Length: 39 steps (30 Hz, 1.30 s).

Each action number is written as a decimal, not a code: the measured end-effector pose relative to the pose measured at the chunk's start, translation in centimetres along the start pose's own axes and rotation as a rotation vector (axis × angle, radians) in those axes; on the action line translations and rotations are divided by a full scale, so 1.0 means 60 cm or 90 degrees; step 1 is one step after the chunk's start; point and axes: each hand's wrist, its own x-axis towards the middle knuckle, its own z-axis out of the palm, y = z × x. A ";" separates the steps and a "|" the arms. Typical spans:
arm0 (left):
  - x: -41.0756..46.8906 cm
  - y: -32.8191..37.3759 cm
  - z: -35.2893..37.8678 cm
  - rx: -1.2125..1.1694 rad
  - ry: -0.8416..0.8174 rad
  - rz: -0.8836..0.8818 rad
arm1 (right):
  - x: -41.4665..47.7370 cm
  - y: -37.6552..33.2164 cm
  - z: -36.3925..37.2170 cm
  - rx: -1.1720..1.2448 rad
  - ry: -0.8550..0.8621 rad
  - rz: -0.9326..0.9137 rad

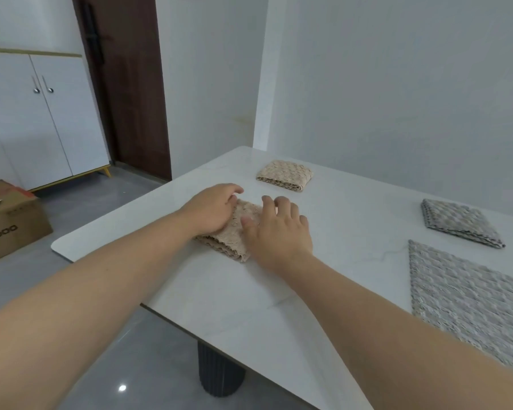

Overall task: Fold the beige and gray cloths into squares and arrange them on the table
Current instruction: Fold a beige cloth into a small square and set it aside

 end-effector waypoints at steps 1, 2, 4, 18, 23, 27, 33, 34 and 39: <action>-0.002 -0.001 0.005 -0.003 -0.039 0.012 | 0.002 0.004 0.002 0.041 -0.048 -0.026; -0.004 -0.002 0.011 0.003 -0.068 0.018 | 0.004 0.007 0.005 0.069 -0.102 -0.049; -0.007 -0.002 0.019 0.017 -0.116 0.016 | 0.011 0.012 0.013 0.084 -0.180 -0.083; 0.002 -0.040 0.019 0.108 -0.221 0.036 | 0.029 0.026 0.016 -0.005 -0.339 -0.128; -0.005 -0.050 0.023 0.156 -0.194 0.043 | 0.035 0.028 0.017 -0.011 -0.347 -0.132; -0.009 -0.047 0.024 0.202 -0.176 0.045 | 0.026 0.031 0.024 0.023 -0.314 -0.126; 0.001 -0.018 -0.007 0.268 -0.242 -0.023 | 0.012 0.029 -0.004 0.069 -0.290 -0.110; -0.002 -0.011 -0.012 0.243 -0.218 -0.035 | 0.006 0.030 -0.016 0.089 -0.287 -0.109; -0.026 0.035 -0.031 0.244 -0.109 0.004 | -0.034 0.059 -0.075 0.110 -0.250 -0.131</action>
